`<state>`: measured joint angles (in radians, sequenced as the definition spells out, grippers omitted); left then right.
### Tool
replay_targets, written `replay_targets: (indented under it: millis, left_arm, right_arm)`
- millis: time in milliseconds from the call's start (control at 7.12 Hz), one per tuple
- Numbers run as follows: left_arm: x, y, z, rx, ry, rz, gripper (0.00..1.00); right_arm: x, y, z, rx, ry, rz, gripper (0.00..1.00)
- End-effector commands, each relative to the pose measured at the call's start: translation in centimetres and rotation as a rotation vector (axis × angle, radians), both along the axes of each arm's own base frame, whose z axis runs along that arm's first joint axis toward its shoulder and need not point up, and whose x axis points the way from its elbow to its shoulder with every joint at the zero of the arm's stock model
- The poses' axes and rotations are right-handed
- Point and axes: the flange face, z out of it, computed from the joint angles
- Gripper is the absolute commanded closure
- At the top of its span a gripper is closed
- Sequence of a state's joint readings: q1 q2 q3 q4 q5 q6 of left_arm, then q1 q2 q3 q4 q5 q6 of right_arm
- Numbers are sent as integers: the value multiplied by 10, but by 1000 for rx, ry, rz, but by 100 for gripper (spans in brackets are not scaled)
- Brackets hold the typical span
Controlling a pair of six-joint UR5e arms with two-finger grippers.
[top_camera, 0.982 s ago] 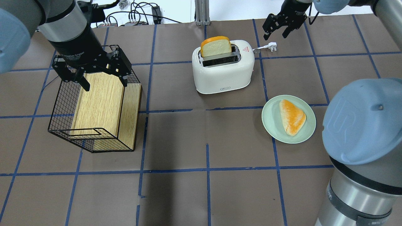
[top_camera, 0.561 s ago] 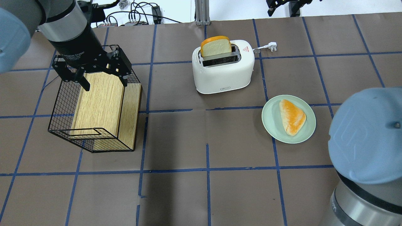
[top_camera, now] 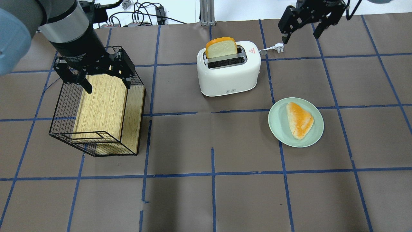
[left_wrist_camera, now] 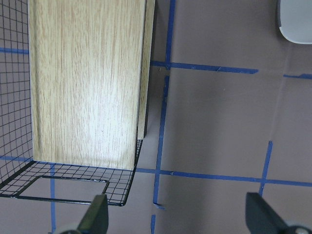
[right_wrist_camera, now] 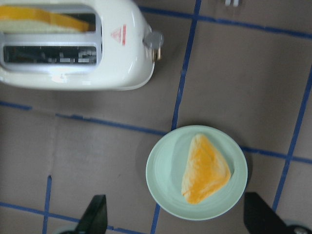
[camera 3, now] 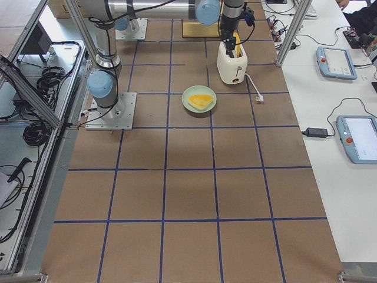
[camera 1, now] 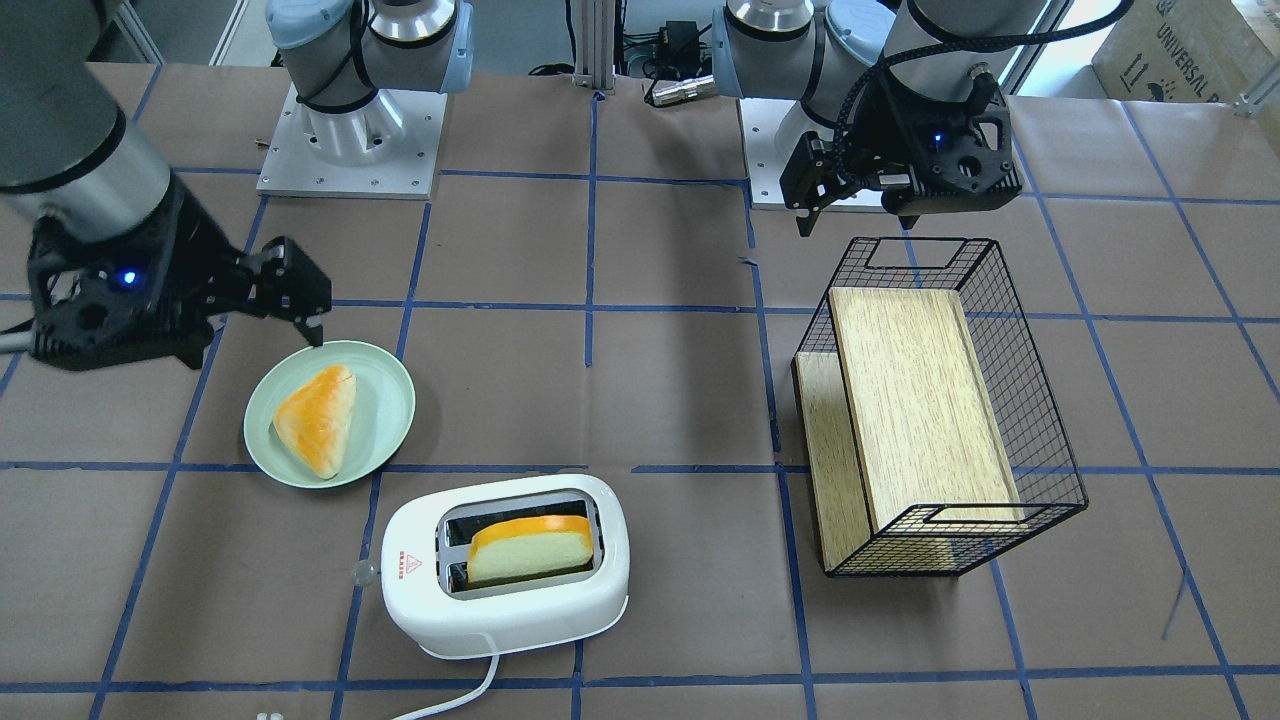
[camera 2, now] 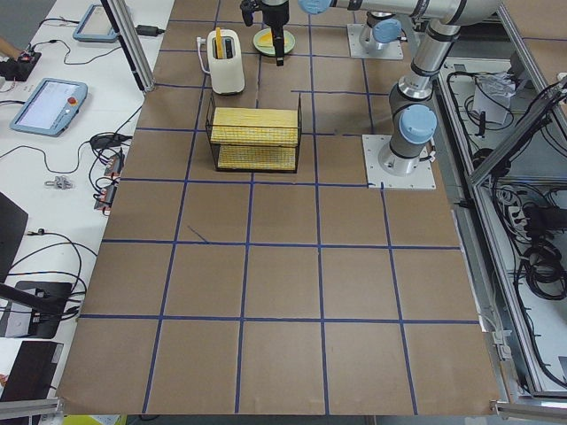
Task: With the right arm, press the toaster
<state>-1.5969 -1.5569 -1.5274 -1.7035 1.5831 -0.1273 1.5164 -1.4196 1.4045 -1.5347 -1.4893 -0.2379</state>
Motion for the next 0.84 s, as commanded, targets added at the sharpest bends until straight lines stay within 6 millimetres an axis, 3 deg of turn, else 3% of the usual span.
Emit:
replay_targets:
  millis: [0, 702]
  left_arm:
    - [0, 0, 0, 0, 0, 0, 0]
    - [0, 0, 0, 1, 0, 0, 0]
  right_arm:
    - [-6, 60, -2, -31, 1, -21, 0]
    - [-19, 65, -2, -1, 107, -38, 0]
